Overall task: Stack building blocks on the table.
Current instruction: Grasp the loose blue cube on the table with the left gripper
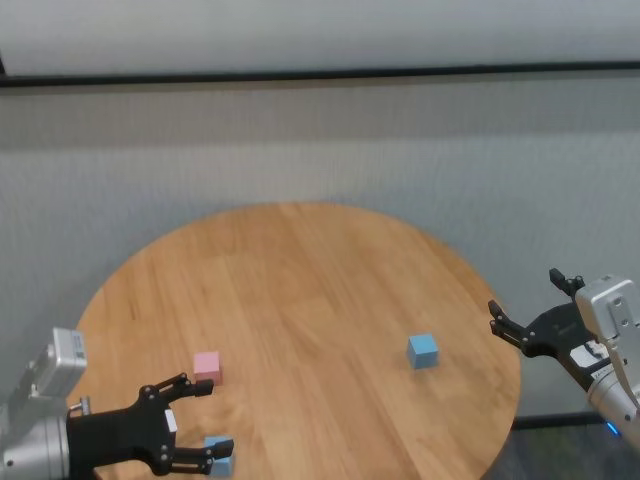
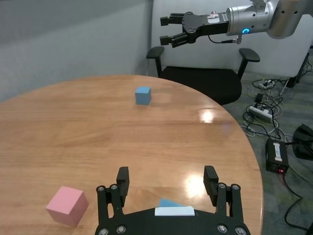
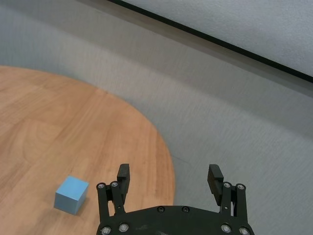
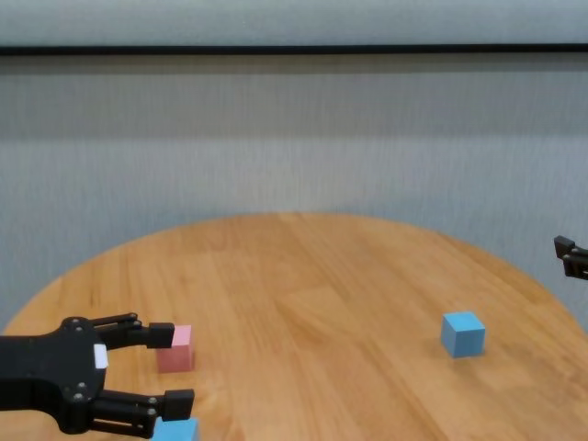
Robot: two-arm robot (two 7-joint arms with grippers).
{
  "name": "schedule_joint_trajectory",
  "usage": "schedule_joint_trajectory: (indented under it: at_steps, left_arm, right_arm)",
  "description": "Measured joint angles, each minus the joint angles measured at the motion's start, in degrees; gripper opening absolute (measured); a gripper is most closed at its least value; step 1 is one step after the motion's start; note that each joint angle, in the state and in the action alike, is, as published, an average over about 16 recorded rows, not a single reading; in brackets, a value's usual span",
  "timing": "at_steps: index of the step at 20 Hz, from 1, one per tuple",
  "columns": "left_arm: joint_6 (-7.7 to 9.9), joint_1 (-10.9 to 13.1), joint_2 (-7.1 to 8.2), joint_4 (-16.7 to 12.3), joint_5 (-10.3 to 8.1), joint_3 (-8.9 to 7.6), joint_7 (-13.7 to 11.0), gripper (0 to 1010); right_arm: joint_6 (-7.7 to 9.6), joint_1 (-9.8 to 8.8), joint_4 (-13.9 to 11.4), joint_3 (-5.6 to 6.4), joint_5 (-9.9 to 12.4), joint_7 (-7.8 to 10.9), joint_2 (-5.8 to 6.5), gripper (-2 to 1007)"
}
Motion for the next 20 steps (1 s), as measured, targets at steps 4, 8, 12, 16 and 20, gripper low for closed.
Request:
schedule_joint_trajectory:
  at_steps: [4, 8, 12, 16, 20]
  left_arm:
    - [-0.41, -0.26, -0.02, 0.34, 0.47, 0.7, -0.76, 1000]
    - [-0.91, -0.36, 0.03, 0.32, 1.15, 1.43, -1.12, 1000]
    - [-1.41, -0.48, -0.03, 0.35, 2.03, 2.15, -1.07, 1000]
    - [-1.7, -0.74, -0.26, 0.56, 3.01, 2.72, -0.57, 1000]
    - [-1.72, -1.16, -0.68, 1.04, 3.82, 3.09, 0.01, 1000]
  right_arm:
    - [0.0, 0.0, 0.0, 0.0, 0.0, 0.0, 0.0, 1005]
    - [0.0, 0.0, 0.0, 0.0, 0.0, 0.0, 0.0, 1005]
    - [0.0, 0.0, 0.0, 0.0, 0.0, 0.0, 0.0, 1005]
    - [0.0, 0.0, 0.0, 0.0, 0.0, 0.0, 0.0, 1005]
    - [0.0, 0.0, 0.0, 0.0, 0.0, 0.0, 0.0, 1005]
